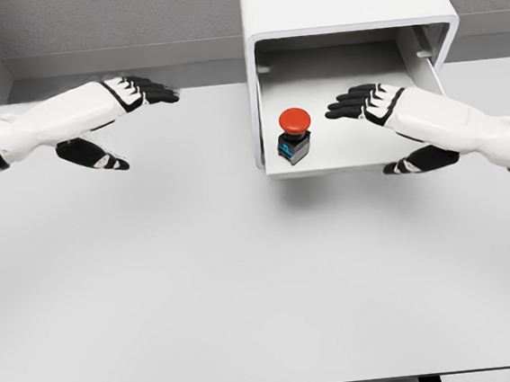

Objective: Slide open multi-storey tabletop storage cabinets and put open load switch and slide close multi-storey tabletop storage cabinets

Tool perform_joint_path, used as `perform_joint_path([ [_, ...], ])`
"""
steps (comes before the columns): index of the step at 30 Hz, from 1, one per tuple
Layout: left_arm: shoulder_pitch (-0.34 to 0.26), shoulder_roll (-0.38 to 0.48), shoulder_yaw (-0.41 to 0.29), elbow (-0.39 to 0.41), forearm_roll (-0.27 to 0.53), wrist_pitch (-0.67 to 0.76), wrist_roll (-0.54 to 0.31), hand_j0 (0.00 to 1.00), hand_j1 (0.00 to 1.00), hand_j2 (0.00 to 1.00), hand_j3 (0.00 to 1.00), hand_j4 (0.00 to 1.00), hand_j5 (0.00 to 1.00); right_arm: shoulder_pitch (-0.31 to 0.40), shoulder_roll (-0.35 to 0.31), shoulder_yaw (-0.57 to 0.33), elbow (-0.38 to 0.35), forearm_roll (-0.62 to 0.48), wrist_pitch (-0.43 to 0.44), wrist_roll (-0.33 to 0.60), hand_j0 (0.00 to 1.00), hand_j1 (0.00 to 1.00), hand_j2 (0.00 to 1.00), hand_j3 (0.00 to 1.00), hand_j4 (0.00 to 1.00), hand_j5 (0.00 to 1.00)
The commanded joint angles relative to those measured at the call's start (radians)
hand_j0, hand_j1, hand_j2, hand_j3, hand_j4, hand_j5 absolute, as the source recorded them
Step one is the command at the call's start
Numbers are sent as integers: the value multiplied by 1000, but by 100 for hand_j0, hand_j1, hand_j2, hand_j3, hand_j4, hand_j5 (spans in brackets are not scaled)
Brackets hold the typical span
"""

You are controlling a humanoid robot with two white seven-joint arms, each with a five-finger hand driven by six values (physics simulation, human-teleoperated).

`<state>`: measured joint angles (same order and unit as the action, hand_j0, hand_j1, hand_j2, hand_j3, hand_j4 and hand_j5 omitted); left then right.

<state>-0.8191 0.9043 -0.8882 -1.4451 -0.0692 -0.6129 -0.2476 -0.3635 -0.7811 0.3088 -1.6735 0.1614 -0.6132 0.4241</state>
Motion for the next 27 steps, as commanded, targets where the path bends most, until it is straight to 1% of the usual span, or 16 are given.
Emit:
perform_joint_path([
  [1, 4, -2, 58, 11, -21, 2, 1, 100, 100, 100, 100, 100, 100, 0, 8, 1, 18, -2, 2, -1, 100, 100, 100, 100, 100, 100],
  [2, 18, -4, 64, 11, -23, 2, 1, 100, 100, 100, 100, 100, 100, -3, 8, 1, 24, 0, 2, -1, 100, 100, 100, 100, 100, 100],
  [4, 18, -2, 64, 14, -24, 2, 1, 100, 100, 100, 100, 100, 100, -12, 8, 1, 31, 0, 2, -1, 100, 100, 100, 100, 100, 100],
  [7, 18, -4, 64, 15, -24, 2, 1, 100, 100, 100, 100, 100, 100, -31, 11, 4, 70, 3, 2, 1, 100, 100, 100, 100, 100, 100],
  [8, 18, -4, 64, 22, -24, 2, 1, 100, 100, 100, 100, 100, 100, -46, 48, 9, 90, 7, 2, 2, 100, 100, 100, 100, 100, 100],
  [9, 18, -5, 64, 28, -26, 2, 1, 100, 100, 100, 100, 100, 100, -51, 52, 15, 100, 7, 2, 2, 100, 100, 100, 100, 100, 100],
  [13, 17, -4, 66, 32, -26, 2, 1, 100, 100, 100, 100, 100, 100, -58, 57, 24, 126, 20, 2, 2, 100, 100, 100, 100, 100, 100],
  [17, 17, -2, 66, 34, -26, 2, 1, 100, 100, 100, 100, 100, 100, -64, 65, 24, 129, 20, 2, 2, 100, 100, 100, 100, 100, 100],
  [18, 17, -4, 66, 34, -26, 2, 1, 100, 100, 100, 100, 100, 100, -75, 65, 27, 138, 21, 2, 2, 100, 100, 100, 100, 100, 100],
  [19, 17, -4, 66, 42, -26, 2, 1, 100, 100, 100, 100, 100, 100, -98, 71, 56, 166, 21, 2, 2, 100, 100, 100, 100, 100, 100],
  [24, 18, -7, 64, 43, -32, 2, 1, 100, 100, 100, 100, 100, 100, -114, 85, 64, 201, 23, 2, 2, 100, 100, 100, 100, 100, 100],
  [25, 18, -19, 63, 43, -32, 2, 1, 100, 100, 100, 100, 100, 100, -115, 85, 64, 205, 23, 2, 2, 100, 100, 100, 100, 100, 100],
  [26, 18, -33, 63, 61, -32, 2, 1, 100, 100, 100, 100, 100, 100, -121, 85, 65, 209, 23, 2, 2, 100, 100, 100, 100, 100, 100],
  [27, 20, -56, 61, 81, -32, 2, 1, 100, 100, 100, 100, 100, 100, -140, 89, 82, 232, 32, 2, 2, 100, 100, 100, 100, 100, 100],
])
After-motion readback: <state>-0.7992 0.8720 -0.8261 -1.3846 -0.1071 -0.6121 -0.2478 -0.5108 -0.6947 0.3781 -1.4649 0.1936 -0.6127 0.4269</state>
